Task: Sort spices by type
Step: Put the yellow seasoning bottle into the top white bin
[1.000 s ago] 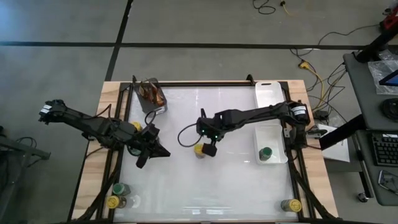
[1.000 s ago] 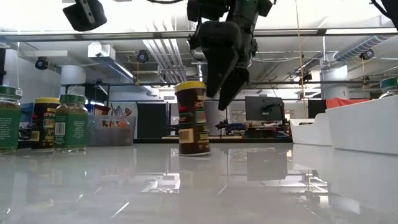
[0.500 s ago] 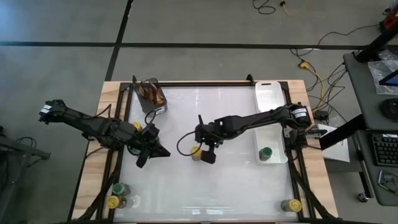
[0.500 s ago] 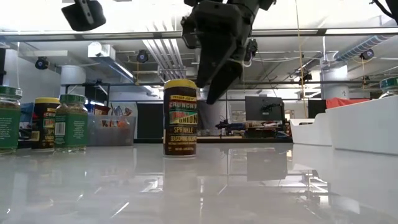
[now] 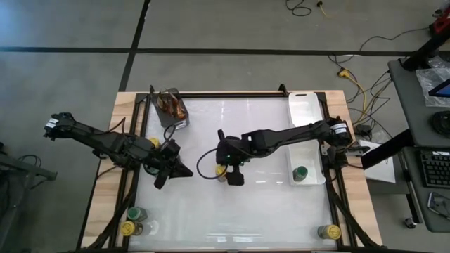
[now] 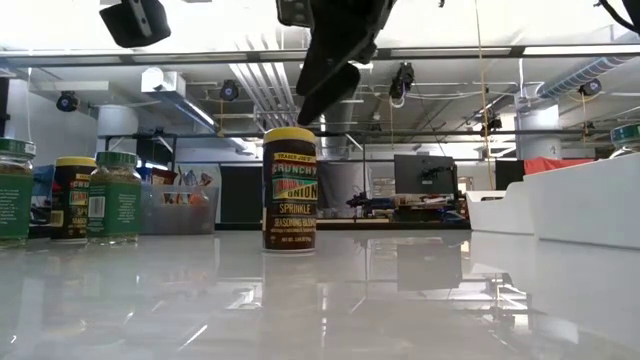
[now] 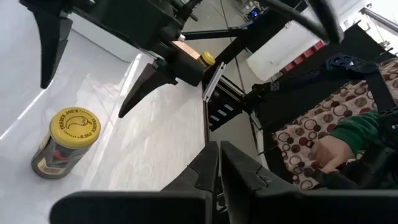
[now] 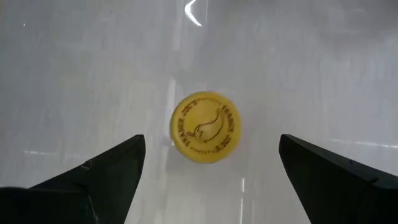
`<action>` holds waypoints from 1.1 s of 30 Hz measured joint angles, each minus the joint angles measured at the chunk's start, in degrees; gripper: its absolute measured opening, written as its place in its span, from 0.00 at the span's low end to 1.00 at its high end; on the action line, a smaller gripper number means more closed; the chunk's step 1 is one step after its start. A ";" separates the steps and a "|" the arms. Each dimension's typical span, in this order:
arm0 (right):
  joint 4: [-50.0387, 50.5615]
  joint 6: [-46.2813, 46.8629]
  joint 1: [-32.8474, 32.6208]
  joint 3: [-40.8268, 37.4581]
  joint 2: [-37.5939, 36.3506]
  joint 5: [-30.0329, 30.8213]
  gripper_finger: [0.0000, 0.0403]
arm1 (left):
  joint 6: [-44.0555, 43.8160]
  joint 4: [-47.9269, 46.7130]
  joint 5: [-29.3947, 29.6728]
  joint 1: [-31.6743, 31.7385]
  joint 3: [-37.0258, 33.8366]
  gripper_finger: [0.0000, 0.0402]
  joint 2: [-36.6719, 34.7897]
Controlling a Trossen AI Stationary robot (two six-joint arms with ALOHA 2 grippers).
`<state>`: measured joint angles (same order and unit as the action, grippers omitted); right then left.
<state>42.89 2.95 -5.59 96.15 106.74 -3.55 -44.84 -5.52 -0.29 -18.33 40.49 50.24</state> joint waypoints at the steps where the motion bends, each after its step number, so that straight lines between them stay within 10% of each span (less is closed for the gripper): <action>1: -0.37 0.01 0.01 -0.06 0.01 0.06 0.90 | 0.25 0.00 0.64 0.00 0.00 0.00 0.02; 24: -3.61 -1.87 -0.01 -0.17 5.64 0.55 0.89 | 0.81 0.42 3.95 0.00 0.00 0.00 0.04; 33: -3.54 -0.36 -0.01 -0.19 6.73 0.11 0.73 | 0.83 0.31 3.93 0.00 0.00 0.00 0.04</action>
<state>39.35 2.59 -5.61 95.96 113.47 -3.44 -44.01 -5.21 3.64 -18.33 40.49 50.28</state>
